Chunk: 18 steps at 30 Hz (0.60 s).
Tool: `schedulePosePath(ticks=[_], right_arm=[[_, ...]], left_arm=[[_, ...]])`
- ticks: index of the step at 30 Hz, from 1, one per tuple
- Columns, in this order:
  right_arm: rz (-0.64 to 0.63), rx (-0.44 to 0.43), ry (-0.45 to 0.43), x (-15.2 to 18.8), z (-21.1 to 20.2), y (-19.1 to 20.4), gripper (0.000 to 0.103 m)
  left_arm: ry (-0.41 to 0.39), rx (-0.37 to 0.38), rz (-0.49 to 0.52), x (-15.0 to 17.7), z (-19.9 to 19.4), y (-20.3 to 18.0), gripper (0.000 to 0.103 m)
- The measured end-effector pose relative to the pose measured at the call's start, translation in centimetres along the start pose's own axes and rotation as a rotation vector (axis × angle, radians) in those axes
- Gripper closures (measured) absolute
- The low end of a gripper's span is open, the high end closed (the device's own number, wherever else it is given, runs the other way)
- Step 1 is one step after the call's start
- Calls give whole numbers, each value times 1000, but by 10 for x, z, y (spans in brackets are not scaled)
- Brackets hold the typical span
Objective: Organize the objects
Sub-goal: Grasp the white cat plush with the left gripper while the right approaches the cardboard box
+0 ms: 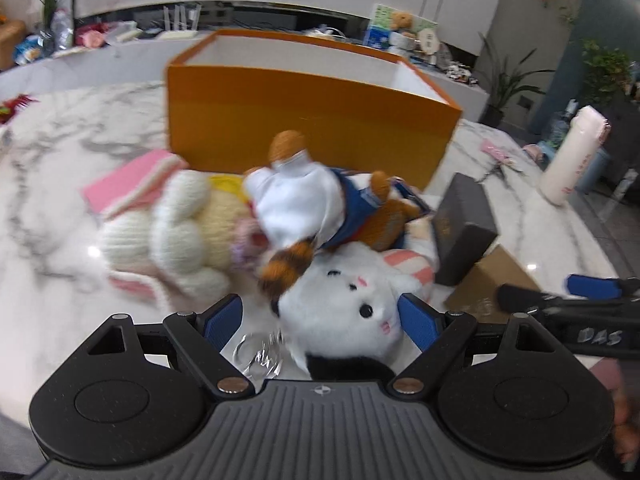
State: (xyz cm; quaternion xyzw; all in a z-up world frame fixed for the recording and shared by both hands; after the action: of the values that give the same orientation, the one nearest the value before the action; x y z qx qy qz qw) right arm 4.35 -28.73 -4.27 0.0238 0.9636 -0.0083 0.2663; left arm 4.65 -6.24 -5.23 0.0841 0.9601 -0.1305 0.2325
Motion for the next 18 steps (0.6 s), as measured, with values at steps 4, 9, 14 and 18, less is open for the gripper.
schedulePosePath(ticks=[4, 9, 14, 18], right_arm=[[-11, -45, 37, -5, 13, -6, 1], [4, -66, 57, -12, 22, -17, 1], [-18, -85, 79, -14, 31, -13, 3], [-38, -81, 91, -13, 34, -8, 4]], left_arm=[[6, 71, 15, 1, 7, -10, 3], [30, 113, 12, 2, 15, -15, 3], [27, 115, 18, 4, 22, -18, 3], [33, 163, 23, 8, 21, -20, 3]])
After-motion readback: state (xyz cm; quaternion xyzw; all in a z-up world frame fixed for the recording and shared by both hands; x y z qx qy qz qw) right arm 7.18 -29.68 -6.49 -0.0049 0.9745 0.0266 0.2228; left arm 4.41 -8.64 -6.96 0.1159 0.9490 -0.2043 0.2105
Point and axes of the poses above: each gripper's, at about its wrist camera, not at the fingertips, and z roughly the way its jaws point, y to its left, x to its underside, the point moved 6 cm from there along z, roughly the way its jaws point, and after that the axes turned 14 degrees about y, right-handed, at the moved point
